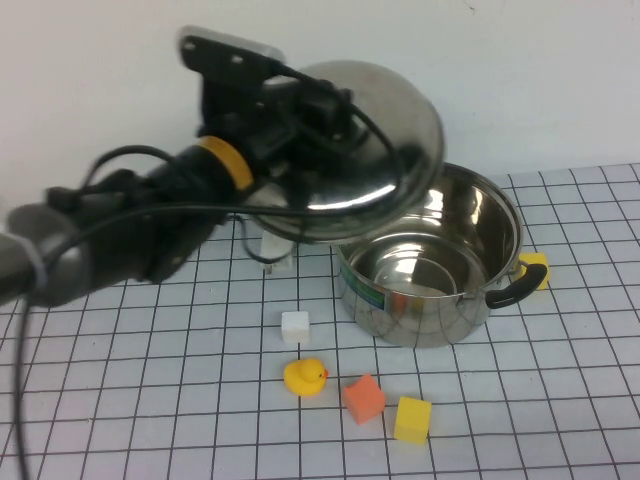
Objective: Cover the pot
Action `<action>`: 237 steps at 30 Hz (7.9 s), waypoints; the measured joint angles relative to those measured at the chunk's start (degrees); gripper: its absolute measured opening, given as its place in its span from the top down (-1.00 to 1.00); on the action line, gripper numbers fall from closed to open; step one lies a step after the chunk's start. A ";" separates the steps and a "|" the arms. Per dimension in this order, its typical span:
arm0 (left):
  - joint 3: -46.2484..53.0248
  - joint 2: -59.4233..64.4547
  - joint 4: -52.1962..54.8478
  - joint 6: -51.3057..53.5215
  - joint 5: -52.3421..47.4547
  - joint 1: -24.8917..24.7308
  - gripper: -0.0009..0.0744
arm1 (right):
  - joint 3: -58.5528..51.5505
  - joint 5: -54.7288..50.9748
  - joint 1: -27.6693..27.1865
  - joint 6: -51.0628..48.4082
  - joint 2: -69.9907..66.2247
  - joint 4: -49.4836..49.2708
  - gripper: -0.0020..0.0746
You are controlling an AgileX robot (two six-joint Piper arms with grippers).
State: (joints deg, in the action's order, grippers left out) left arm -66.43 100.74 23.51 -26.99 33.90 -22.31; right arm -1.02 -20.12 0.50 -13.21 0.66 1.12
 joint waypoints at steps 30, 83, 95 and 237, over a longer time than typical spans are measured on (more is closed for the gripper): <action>-23.84 24.52 3.55 1.25 -11.09 -10.05 0.12 | 0.00 0.00 0.00 0.00 0.00 0.00 0.92; -23.92 30.34 -3.53 5.57 0.00 -9.32 0.12 | 0.00 0.00 0.00 0.00 0.00 0.00 0.92; -23.96 31.68 -3.52 5.91 2.60 -9.32 0.12 | 0.00 0.00 0.00 0.00 0.00 0.00 0.92; -31.79 12.96 4.22 -1.93 -35.09 -10.60 -0.41 | 0.00 0.00 0.00 0.00 0.00 0.00 0.92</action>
State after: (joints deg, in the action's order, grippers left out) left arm -98.23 113.70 27.73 -28.92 -1.19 -32.91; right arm -1.02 -20.12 0.50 -13.21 0.66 1.12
